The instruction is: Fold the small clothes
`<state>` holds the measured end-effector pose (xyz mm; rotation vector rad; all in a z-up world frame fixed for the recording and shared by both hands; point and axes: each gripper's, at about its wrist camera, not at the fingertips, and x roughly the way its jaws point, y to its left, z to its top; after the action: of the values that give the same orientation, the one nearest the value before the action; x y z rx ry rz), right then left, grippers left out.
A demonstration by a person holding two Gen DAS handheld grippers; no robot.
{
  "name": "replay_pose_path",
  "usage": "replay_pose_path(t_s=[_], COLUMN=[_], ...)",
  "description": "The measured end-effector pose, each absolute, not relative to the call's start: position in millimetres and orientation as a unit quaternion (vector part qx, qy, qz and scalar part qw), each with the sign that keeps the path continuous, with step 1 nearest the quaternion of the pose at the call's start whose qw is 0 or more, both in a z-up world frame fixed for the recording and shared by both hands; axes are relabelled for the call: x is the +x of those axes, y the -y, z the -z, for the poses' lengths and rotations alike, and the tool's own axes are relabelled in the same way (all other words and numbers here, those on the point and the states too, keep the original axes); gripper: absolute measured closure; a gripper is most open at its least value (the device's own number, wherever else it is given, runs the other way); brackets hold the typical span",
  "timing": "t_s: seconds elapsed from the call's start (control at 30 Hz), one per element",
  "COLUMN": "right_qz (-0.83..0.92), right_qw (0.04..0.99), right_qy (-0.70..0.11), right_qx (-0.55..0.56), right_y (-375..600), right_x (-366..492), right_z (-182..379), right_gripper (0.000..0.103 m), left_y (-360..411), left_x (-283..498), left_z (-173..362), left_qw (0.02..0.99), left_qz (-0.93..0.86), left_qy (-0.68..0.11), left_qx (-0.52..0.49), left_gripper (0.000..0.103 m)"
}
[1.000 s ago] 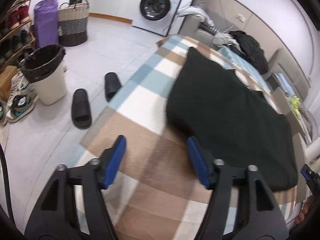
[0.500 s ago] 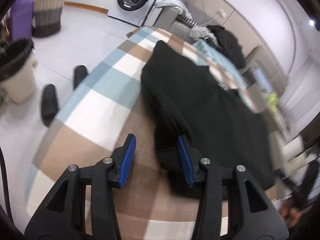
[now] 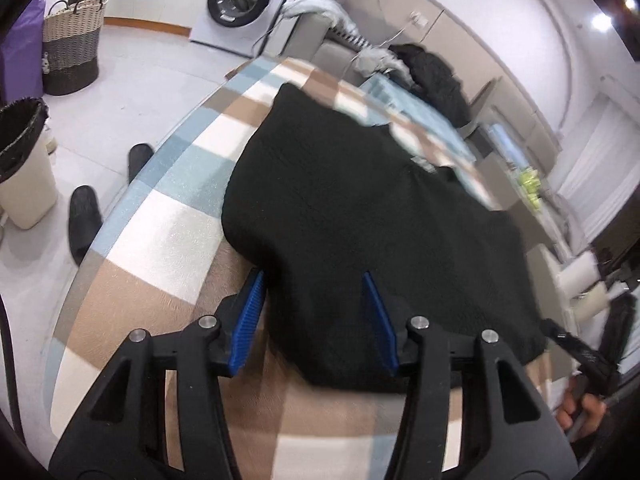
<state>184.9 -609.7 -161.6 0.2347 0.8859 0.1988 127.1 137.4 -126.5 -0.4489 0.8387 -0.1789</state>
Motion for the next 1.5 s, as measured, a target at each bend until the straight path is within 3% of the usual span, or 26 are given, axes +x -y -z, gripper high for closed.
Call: replay_pose_path(t_s=[0.63,0.77,0.9,0.93,0.97,1.0,1.03,1.23,1.5], right_qz=[-0.333,-0.327,-0.322,-0.32,-0.315,-0.313,-0.317,-0.317,-0.301], right_qw=[0.818,0.823,0.824,0.826,0.83,0.835,0.836,0.797,0.79], right_qy=[-0.465,-0.456,-0.447,-0.442,-0.431,-0.425,-0.427,-0.49,-0.505], right_qx=[-0.059,-0.084,-0.131,-0.143,-0.159,-0.158,-0.136,0.158,0.172], right_y=[355.5,331.8,314.7,315.1,312.0,313.2,317.9,396.9,406.4], right_x=[177.4,180.5,183.9,183.8,184.7,188.0,191.8,248.7,260.6], right_z=[188.7,193.4,202.4,204.5,205.6,203.9,200.3,198.6,206.5], right_gripper=[0.059,0.048,0.048,0.05,0.065,0.092,0.097,0.098,0.098], left_y=[-183.4,-193.0,-199.7,-202.1,-203.2,-204.5,-204.7,-200.6,-175.6], left_x=[89.6,88.8,89.3,90.0,90.5,90.8,91.8,99.0,125.8], left_z=[130.2,132.6,135.6,137.3,138.0,138.8,139.4,143.4,147.9], left_qw=[0.884,0.887,0.884,0.883,0.882,0.881,0.88,0.878,0.856], left_qz=[0.04,0.016,0.009,0.005,0.003,0.0,-0.002,0.005,0.094], left_qy=[-0.395,-0.39,-0.388,-0.388,-0.388,-0.388,-0.388,-0.391,-0.395], left_qx=[-0.248,-0.246,-0.261,-0.265,-0.269,-0.272,-0.275,-0.275,-0.319], left_gripper=[0.056,0.056,0.056,0.056,0.056,0.056,0.056,0.056,0.056])
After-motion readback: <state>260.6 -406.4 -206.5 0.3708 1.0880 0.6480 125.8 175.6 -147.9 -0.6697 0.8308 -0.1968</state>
